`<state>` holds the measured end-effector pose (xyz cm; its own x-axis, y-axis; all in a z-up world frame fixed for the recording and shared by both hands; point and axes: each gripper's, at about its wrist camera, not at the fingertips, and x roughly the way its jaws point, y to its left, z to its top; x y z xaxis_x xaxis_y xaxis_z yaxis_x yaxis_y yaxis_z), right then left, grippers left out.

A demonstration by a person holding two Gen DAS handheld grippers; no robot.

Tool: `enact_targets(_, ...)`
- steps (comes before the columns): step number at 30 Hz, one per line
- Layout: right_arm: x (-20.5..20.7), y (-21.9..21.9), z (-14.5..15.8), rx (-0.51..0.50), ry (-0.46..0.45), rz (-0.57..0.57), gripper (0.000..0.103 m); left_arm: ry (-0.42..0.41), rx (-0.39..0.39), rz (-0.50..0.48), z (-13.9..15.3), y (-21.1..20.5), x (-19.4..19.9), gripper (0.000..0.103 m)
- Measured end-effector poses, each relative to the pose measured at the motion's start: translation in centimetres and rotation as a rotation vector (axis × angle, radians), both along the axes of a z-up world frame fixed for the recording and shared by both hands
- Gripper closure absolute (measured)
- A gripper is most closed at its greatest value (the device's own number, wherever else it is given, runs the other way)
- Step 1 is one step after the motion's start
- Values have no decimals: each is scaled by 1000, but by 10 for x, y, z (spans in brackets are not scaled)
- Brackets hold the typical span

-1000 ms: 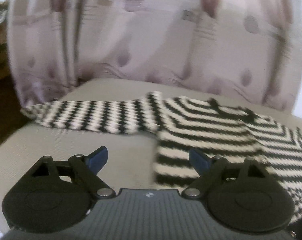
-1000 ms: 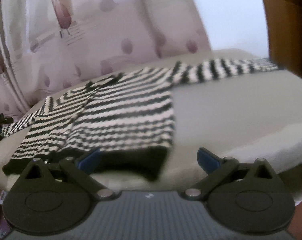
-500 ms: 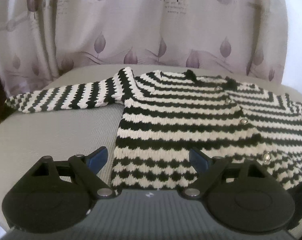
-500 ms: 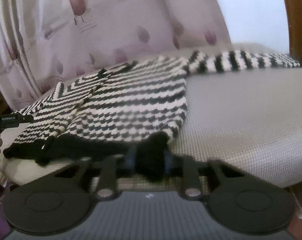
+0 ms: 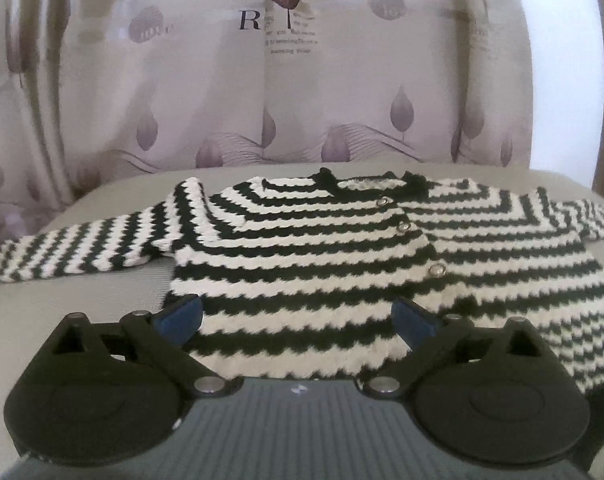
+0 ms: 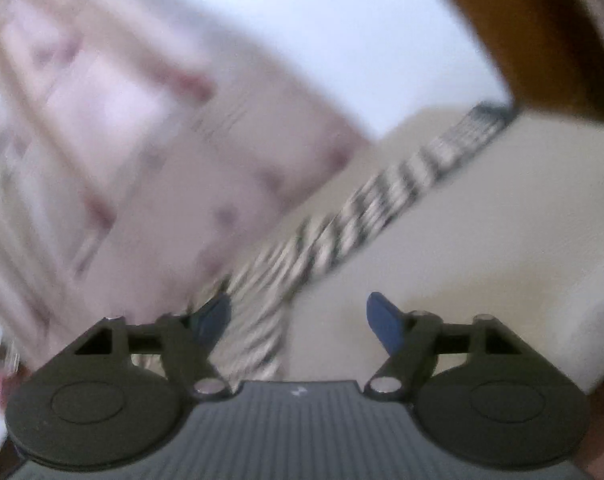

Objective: Fold small clothes
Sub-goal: 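Grasp the other sleeve's black cuff with the right gripper, then carry the sleeve across the cardigan body and open the right gripper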

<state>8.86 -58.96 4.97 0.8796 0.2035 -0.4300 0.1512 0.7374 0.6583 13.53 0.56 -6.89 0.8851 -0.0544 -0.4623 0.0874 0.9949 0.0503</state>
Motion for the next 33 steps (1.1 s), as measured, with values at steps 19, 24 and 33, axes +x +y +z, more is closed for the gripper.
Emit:
enact_targets(19,177,-180,-83,141,191,-348,35,145,-215,35,-21,28,43,1)
enact_targets(24,202,-175,-85,52,199,-339,67,152,-205,15,-21,26,44,1)
enact_targets(33,186,-176,-78,146,139,-411,95,148,-252,4,-22,31,45,0)
